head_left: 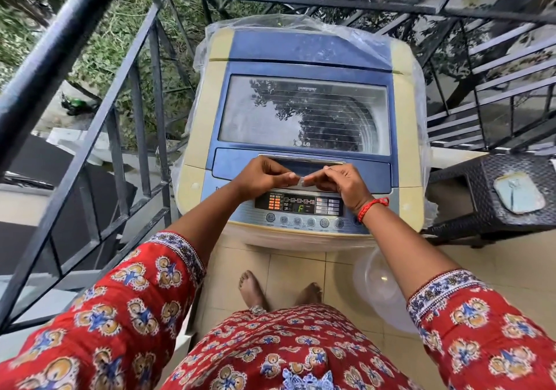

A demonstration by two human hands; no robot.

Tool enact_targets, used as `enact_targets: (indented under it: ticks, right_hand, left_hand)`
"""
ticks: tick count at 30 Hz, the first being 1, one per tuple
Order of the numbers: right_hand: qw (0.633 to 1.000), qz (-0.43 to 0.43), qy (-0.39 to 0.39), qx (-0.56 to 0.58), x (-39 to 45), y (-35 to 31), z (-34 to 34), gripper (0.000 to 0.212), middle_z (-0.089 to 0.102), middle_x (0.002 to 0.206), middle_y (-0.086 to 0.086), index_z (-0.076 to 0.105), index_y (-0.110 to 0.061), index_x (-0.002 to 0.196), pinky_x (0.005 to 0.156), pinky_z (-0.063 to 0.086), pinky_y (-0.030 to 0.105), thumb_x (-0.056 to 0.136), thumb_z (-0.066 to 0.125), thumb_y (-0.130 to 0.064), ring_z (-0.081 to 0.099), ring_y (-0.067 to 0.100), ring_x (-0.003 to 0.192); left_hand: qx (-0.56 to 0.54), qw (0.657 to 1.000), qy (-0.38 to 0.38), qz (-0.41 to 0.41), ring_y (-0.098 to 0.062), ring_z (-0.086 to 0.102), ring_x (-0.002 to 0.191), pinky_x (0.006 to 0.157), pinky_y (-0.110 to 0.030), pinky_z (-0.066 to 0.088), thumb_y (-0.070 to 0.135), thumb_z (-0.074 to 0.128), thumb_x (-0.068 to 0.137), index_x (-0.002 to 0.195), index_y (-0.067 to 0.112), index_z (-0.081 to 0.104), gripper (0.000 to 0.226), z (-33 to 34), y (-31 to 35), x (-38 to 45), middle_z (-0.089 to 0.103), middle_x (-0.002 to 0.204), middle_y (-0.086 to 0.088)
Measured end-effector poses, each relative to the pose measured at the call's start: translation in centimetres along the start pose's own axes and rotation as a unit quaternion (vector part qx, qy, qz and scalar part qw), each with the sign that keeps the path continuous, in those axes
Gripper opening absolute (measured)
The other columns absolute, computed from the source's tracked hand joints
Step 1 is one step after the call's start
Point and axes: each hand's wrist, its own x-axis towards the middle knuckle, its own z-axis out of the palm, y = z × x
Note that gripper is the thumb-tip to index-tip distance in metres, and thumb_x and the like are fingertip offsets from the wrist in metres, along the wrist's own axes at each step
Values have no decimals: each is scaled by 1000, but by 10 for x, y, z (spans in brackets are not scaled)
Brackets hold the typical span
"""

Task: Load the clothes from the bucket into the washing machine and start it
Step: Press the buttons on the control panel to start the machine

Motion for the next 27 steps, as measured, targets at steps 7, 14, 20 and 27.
enact_targets:
  ticks: [7, 14, 20, 27]
  right_hand:
    - [1000, 1, -1, -5, 1, 2, -1, 44, 73, 99, 23, 72, 7, 98, 96, 50, 52, 93, 39, -21, 70, 33, 100]
    - [1000, 1, -4, 16, 1, 3, -2, 43, 72, 99, 24, 71, 9, 99, 88, 54, 38, 93, 39, -18, 70, 33, 98]
    - [1000, 1, -11, 23, 2, 4, -4, 42, 71, 100, 26, 69, 12, 100, 84, 54, 31, 95, 37, -15, 70, 34, 98]
    - [1000, 7, -8, 19, 2, 2, -4, 44, 71, 100, 26, 70, 10, 99, 92, 52, 41, 94, 37, -18, 70, 34, 99]
  left_hand:
    - [2, 1000, 1, 4, -17, 70, 77, 69, -31, 53, 26, 72, 87, 95, 8, 78, 21, 1, 1, 0, 77, 85, -9]
    - [-8, 1000, -4, -3, -9, 68, 73, 65, -23, 51, 24, 72, 87, 94, 6, 78, 20, 0, 2, 0, 77, 83, -8]
    - [-10, 1000, -4, -2, -9, 66, 71, 63, -20, 50, 23, 72, 86, 93, 6, 78, 19, 0, 3, 1, 76, 81, -8]
    - [-11, 1000, 1, -7, -2, 63, 65, 60, -17, 47, 23, 74, 85, 90, 9, 79, 16, 1, 2, 2, 76, 75, 1]
